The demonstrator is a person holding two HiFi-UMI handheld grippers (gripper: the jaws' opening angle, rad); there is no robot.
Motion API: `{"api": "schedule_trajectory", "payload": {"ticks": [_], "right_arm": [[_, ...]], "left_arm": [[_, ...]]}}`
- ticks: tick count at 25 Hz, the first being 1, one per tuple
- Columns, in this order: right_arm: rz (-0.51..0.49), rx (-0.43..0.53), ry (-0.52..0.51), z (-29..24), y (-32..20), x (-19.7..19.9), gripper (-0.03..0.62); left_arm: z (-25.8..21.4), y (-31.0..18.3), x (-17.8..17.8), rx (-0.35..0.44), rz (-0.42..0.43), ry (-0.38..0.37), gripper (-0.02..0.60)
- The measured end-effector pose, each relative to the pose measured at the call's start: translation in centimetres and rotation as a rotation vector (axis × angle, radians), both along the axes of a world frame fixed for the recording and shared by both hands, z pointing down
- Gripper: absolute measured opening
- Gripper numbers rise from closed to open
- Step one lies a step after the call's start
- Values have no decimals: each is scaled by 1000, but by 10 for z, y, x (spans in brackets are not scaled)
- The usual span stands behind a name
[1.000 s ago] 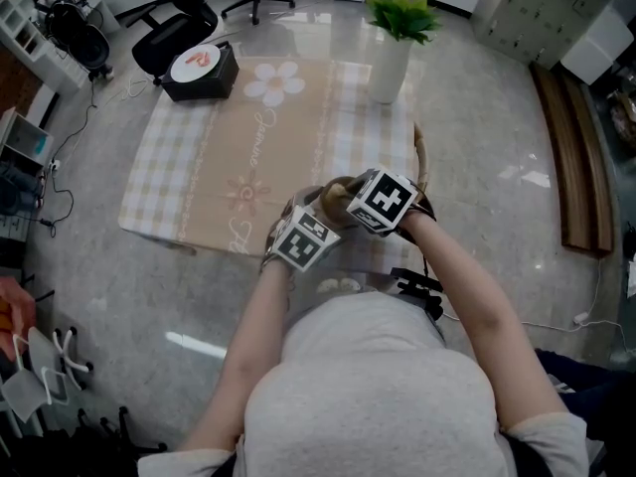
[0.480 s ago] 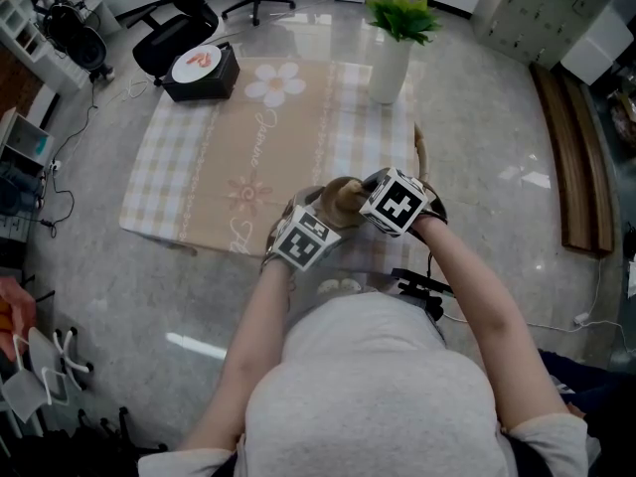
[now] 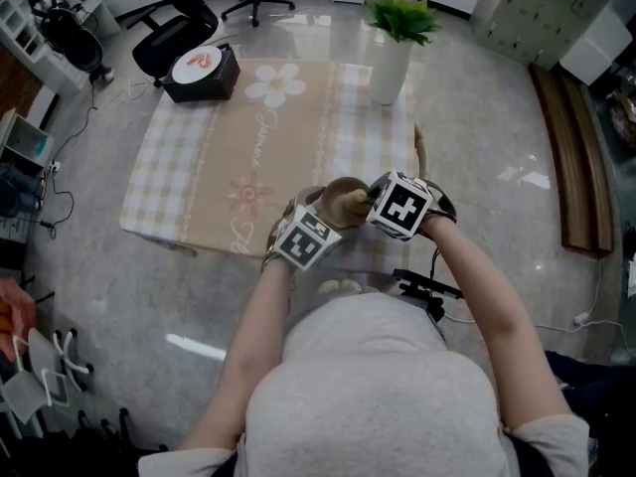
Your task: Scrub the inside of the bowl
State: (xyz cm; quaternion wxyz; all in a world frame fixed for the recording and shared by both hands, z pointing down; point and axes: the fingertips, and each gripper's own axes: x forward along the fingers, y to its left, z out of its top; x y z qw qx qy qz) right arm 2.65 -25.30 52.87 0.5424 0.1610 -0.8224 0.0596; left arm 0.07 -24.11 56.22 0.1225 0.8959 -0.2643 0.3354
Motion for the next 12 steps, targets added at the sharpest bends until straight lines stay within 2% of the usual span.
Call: {"api": "schedule_trajectory", "payload": {"ticks": [4,12], "right_arm": [[0,-71,-13,-2,11,0,60],[23,-174,-122,1,21,-12,60]], "left_arm": [[1,1,0,0,5,1,442],[3,1,1,-3,18,-2,443]]}}
